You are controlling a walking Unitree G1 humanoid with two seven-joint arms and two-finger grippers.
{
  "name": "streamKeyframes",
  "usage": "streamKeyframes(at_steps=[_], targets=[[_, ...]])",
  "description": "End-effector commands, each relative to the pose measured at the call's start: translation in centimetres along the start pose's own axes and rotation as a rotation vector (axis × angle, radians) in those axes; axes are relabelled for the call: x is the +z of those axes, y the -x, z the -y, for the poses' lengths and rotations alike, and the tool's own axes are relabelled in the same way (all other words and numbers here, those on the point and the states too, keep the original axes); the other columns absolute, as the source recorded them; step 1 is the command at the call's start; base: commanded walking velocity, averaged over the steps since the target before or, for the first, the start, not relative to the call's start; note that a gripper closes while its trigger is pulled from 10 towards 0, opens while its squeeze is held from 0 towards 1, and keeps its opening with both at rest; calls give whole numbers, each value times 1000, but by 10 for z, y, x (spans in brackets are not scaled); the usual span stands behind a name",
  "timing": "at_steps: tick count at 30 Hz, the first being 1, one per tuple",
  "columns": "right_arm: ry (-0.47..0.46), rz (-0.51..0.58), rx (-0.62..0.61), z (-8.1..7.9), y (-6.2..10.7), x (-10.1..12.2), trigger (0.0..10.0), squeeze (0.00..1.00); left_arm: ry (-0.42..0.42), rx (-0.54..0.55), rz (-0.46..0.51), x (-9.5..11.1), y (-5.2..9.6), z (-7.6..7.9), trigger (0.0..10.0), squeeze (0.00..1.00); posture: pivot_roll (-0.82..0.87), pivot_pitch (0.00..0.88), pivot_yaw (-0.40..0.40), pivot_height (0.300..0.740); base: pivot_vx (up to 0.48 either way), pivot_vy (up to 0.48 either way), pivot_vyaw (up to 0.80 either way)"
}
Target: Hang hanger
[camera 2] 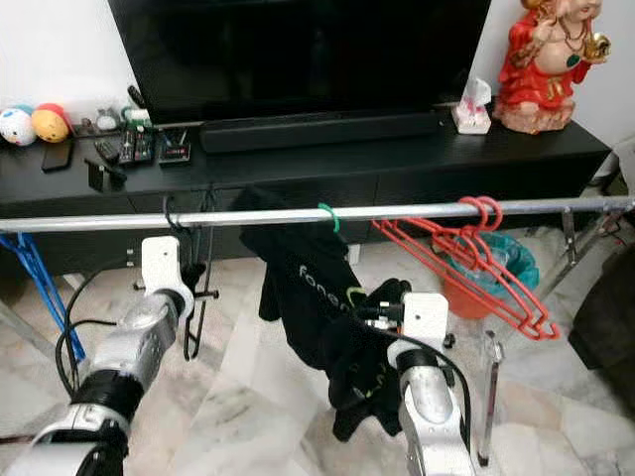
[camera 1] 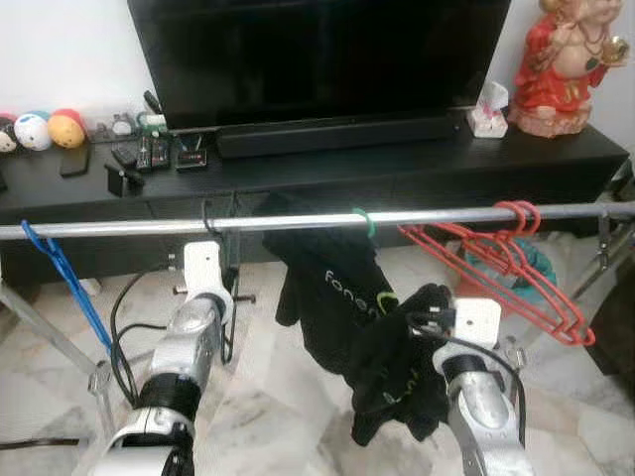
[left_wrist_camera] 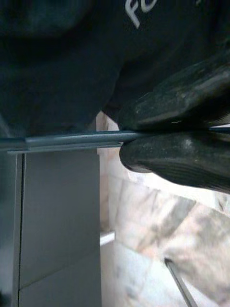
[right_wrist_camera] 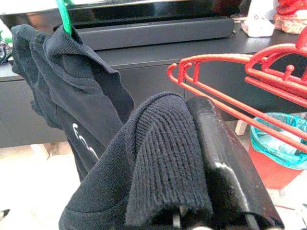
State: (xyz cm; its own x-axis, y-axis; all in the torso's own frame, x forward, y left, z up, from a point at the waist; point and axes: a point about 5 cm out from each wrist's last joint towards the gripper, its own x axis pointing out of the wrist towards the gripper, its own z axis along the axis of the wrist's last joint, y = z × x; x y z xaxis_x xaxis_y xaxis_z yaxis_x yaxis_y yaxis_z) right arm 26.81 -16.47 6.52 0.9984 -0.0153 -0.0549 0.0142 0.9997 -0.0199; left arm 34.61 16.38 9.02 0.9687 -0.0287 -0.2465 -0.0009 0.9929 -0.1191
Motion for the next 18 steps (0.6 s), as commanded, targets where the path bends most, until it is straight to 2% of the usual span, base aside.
streamKeyframes(at_steps=[1,4,6,7,12,16,18], targets=[[6,28,7,-2,-2,5,10000,0,-33,-39,87,14,3,0,10000,0,44,0,32,740,0,0,0],[6,27,6,-1,-2,5,10000,0,-141,-88,109,9,16,-5,10000,0,49,0,30,740,0,0,0],[7,25,8,-1,-2,4,10000,0,-180,-110,102,1,27,-11,10000,0,52,0,28,740,0,0,0],[7,24,10,-1,-2,4,10000,0,-201,-117,88,-9,37,-17,10000,0,55,0,26,740,0,0,0],[14,23,14,1,-3,4,10000,0,-252,-139,48,-27,55,-23,10000,0,58,0,14,740,0,0,0],[23,28,15,4,-6,7,10000,0,-253,-151,44,-33,64,-20,10000,0,58,0,3,740,0,0,0],[27,31,14,5,-7,8,10000,0,-250,-150,45,-33,65,-19,10000,0,57,0,-2,740,-292,0,0]])
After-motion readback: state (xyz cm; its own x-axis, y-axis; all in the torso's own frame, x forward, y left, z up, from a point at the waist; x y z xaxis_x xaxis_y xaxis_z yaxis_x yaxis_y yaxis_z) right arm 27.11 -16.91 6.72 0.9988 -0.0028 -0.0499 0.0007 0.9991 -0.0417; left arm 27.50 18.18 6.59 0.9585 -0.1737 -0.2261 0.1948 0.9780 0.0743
